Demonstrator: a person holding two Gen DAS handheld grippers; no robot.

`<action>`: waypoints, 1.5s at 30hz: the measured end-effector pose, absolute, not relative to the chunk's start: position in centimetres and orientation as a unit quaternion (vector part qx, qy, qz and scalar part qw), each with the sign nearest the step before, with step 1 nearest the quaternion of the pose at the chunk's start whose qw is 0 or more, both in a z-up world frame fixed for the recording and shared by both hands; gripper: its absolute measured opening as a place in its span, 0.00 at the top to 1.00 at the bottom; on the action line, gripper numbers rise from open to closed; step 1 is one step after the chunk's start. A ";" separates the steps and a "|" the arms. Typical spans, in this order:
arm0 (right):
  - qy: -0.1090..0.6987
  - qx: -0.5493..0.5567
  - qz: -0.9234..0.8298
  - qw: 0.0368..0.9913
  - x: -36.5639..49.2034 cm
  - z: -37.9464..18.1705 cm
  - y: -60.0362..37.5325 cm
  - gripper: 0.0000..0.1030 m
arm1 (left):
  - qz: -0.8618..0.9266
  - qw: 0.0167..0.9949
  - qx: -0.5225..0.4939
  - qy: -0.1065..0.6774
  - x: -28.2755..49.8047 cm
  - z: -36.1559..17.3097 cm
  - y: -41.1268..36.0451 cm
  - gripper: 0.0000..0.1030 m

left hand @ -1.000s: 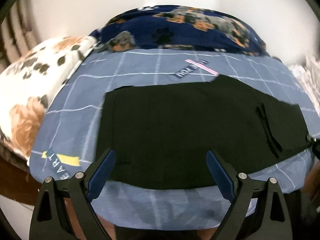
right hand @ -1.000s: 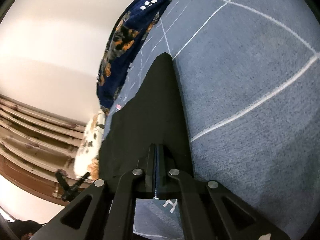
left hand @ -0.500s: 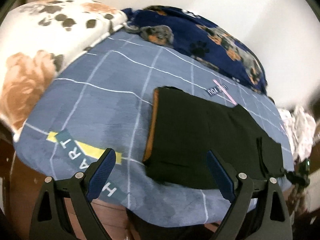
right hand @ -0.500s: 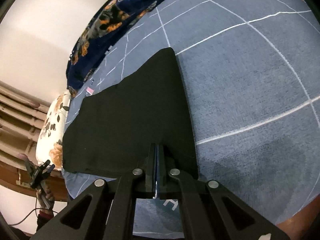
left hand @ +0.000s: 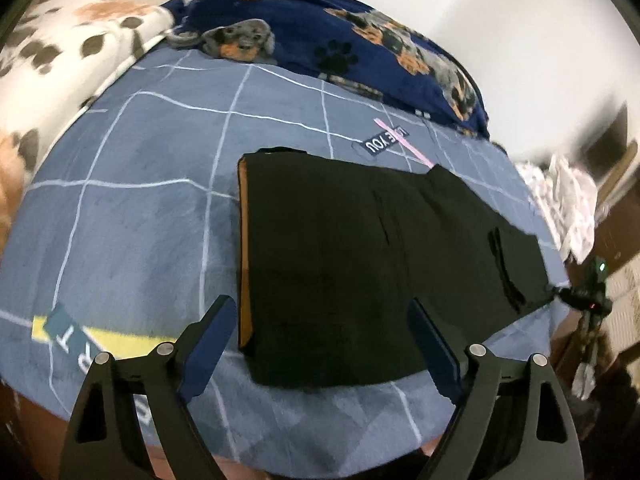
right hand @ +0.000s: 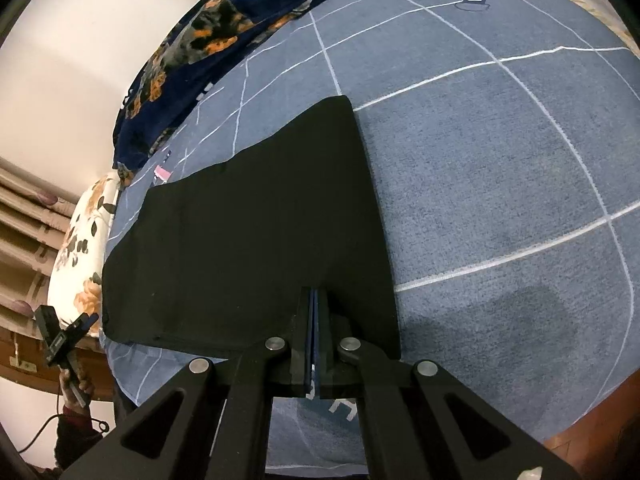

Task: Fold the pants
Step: 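Lift the pinched pants edge with the right tool, exposing the orange lining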

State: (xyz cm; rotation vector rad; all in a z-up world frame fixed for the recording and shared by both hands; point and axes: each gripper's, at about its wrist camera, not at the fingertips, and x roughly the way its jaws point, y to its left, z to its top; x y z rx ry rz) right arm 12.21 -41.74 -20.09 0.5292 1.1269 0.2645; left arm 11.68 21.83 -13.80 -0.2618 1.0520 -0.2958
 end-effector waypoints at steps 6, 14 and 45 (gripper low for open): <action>0.528 0.248 0.121 0.803 12.5 -20.0 -41.6 1.00 | -0.149 0.835 -0.083 0.522 12.9 -15.4 20.6 0.16; 0.528 0.253 0.115 0.803 13.0 -20.1 -41.4 1.00 | -0.118 0.838 0.050 0.530 11.9 -17.1 16.7 0.16; 0.517 0.271 0.109 0.805 12.8 -20.3 -41.5 1.00 | -0.152 0.831 0.092 0.527 12.0 -16.8 16.2 0.19</action>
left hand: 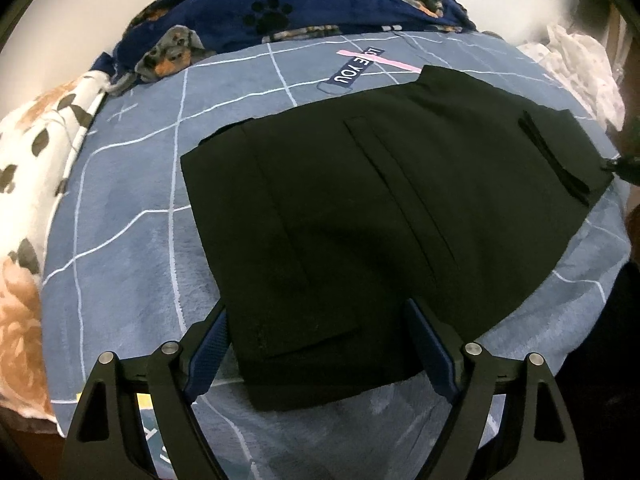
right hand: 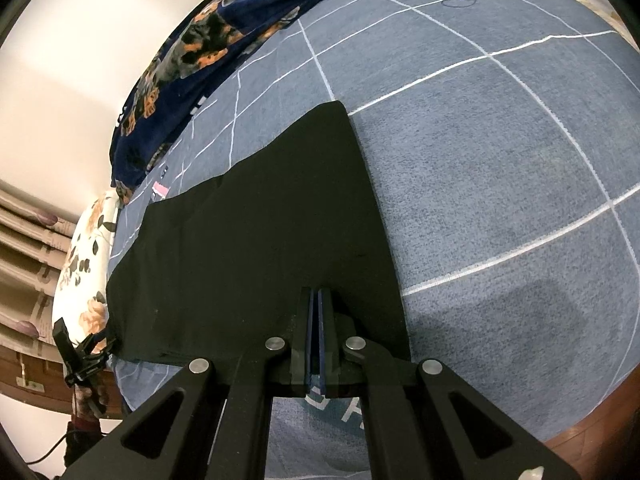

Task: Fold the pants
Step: 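Lift the pinched pants edge with the right tool, exposing the orange lining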

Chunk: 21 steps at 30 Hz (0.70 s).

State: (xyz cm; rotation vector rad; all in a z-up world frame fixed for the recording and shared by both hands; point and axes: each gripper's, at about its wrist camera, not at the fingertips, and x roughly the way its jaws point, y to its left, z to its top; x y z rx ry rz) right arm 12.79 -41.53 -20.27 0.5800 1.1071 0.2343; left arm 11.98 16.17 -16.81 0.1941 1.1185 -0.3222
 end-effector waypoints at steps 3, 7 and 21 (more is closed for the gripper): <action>0.517 0.272 0.110 0.804 12.8 -20.3 -41.5 1.00 | -0.173 0.822 0.066 0.538 12.4 -17.0 17.1 0.20; 0.517 0.272 0.109 0.804 12.8 -20.3 -41.5 1.00 | -0.209 0.809 0.002 0.550 13.3 -17.0 19.1 0.30; 0.516 0.270 0.105 0.806 13.0 -20.1 -41.4 0.99 | -0.246 0.757 -0.142 0.588 17.7 -17.2 22.8 0.45</action>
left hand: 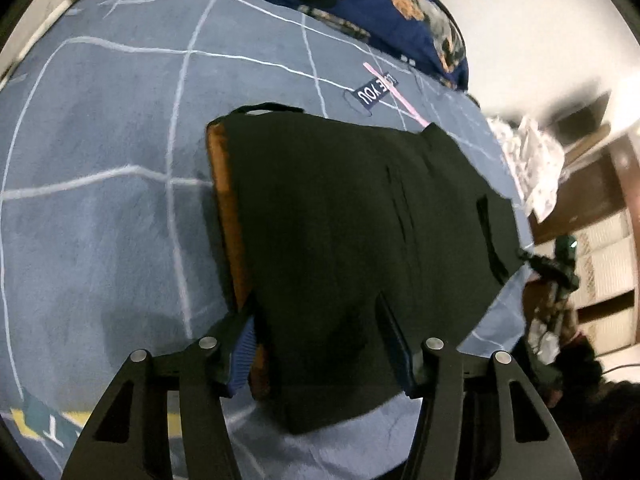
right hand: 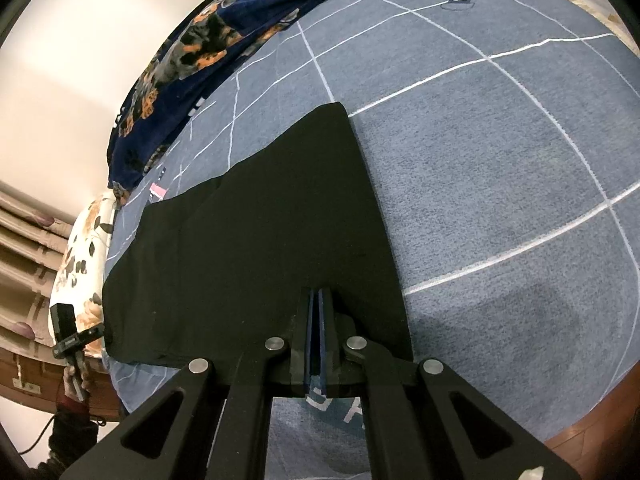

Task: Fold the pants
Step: 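Lift the pinched pants edge with the right tool, exposing the orange lining, then fold the lifted half over onto the rest of the pants with the right tool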

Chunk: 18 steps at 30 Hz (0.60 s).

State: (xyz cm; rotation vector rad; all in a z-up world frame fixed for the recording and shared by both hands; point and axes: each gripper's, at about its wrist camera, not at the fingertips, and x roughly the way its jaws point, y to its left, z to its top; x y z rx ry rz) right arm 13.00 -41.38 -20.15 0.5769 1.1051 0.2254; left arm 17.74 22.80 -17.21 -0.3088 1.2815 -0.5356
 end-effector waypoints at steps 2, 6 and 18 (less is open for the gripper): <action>0.516 0.269 0.106 0.806 13.1 -20.1 -41.4 0.98 | -0.241 0.760 -0.122 0.590 18.2 -17.3 22.0 0.45; 0.513 0.270 0.110 0.807 13.1 -20.0 -41.2 0.92 | -0.234 0.762 -0.131 0.589 19.1 -17.4 21.8 0.45; 0.503 0.209 0.136 0.827 12.9 -18.6 -38.4 0.51 | -0.206 0.809 -0.166 0.524 16.7 -12.3 20.5 0.87</action>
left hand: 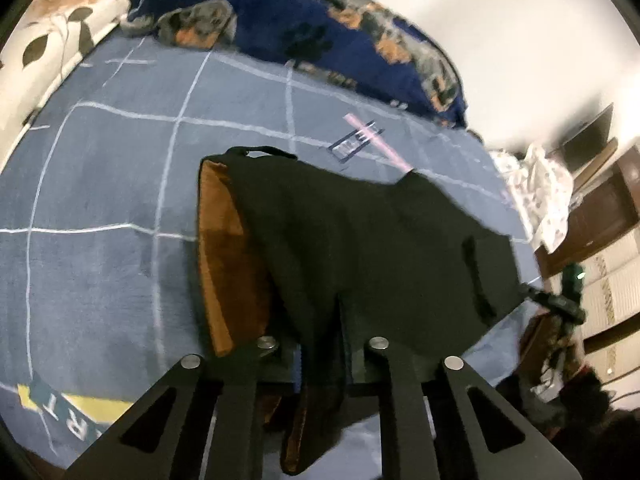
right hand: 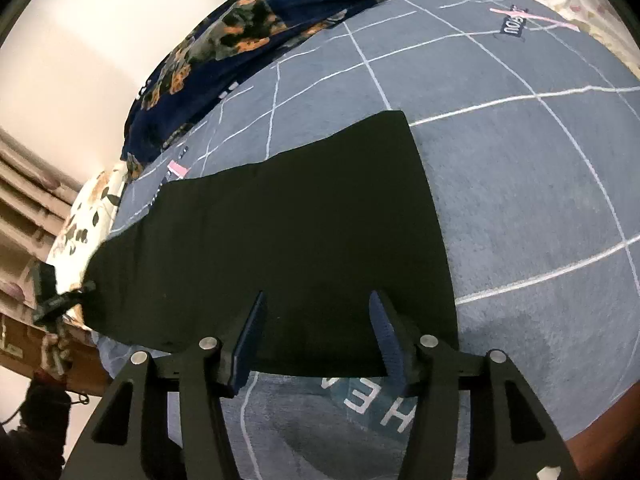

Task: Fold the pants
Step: 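Fold the lifted half over onto the rest of the pants with the right tool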

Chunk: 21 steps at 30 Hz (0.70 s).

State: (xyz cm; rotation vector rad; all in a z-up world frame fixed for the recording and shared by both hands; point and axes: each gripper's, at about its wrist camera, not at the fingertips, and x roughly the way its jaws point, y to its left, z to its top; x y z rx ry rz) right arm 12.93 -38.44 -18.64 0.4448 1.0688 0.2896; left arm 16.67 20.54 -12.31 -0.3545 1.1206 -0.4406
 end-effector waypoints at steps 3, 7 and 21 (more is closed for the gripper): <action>0.493 0.211 0.137 0.833 12.7 -17.8 -38.3 0.49 | -0.220 0.814 -0.178 0.508 16.0 -9.9 18.7 0.88; 0.456 0.213 0.194 0.842 12.4 -15.1 -36.1 0.49 | -0.240 0.811 -0.177 0.503 15.7 -7.9 15.3 0.88; 0.467 0.411 0.392 0.677 16.1 -17.5 -23.6 0.47 | -0.269 0.799 -0.160 0.514 16.4 -6.6 4.2 0.88</action>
